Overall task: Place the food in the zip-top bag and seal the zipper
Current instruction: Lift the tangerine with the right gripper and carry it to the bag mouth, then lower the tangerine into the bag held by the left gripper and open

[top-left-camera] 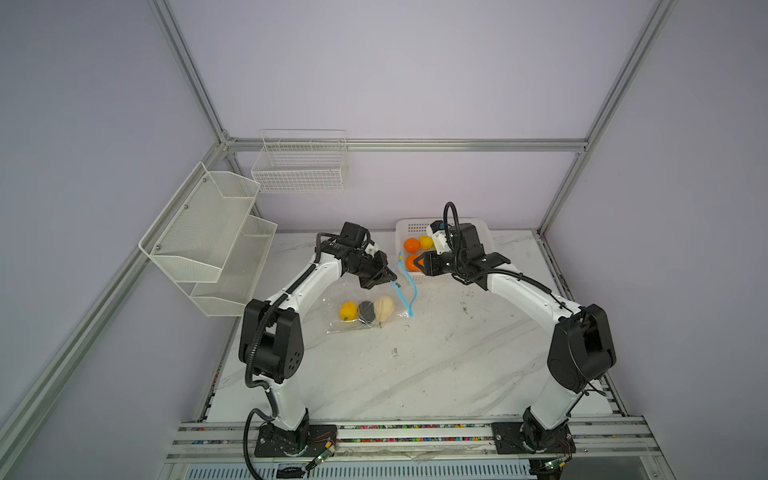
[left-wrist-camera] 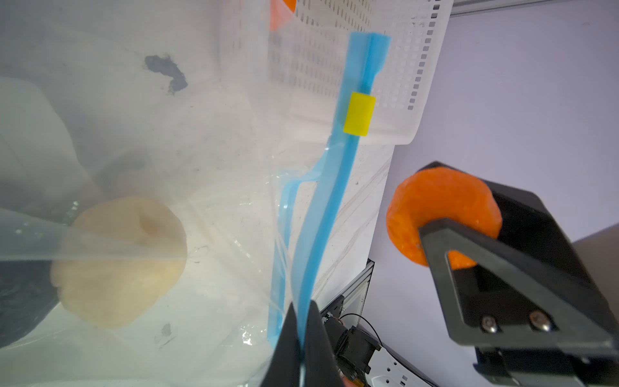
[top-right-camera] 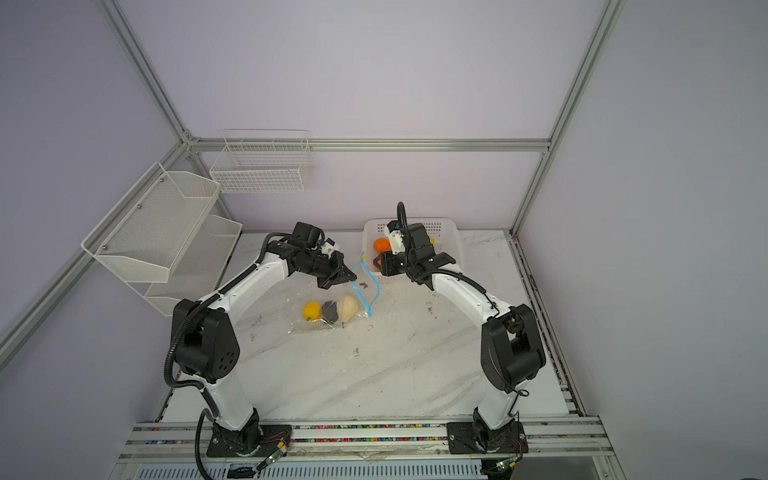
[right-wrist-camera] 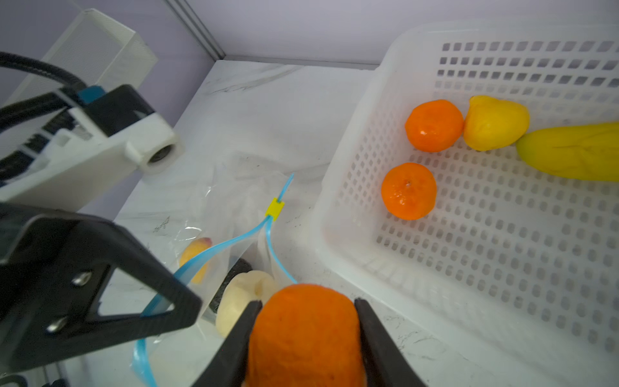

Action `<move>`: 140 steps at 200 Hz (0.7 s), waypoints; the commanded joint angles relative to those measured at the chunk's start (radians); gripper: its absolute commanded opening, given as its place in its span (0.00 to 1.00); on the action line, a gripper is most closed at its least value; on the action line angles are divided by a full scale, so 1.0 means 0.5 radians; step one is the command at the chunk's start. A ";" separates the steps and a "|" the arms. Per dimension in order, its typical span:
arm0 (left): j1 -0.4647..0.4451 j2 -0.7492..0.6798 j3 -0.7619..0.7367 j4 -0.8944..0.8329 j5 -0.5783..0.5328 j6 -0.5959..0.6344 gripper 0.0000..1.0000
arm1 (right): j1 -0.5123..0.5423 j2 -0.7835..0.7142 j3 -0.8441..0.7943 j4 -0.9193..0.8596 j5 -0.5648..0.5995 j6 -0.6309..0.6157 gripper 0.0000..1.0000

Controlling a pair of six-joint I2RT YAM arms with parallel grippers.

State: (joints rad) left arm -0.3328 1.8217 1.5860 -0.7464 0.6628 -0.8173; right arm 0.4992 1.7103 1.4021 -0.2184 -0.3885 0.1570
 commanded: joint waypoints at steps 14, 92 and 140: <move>0.016 -0.077 0.017 0.060 0.054 0.018 0.00 | 0.082 -0.086 -0.137 0.209 -0.260 0.076 0.42; 0.017 -0.148 -0.036 0.060 0.043 0.018 0.00 | 0.152 0.083 -0.183 0.344 -0.314 0.089 0.42; 0.016 -0.176 -0.056 0.057 0.039 0.021 0.00 | 0.152 0.139 -0.219 0.388 -0.309 0.083 0.41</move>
State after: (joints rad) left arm -0.3271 1.7920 1.5841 -0.7467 0.6552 -0.8181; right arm 0.5724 1.7611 1.3014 -0.0624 -0.5377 0.1978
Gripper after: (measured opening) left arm 0.047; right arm 0.428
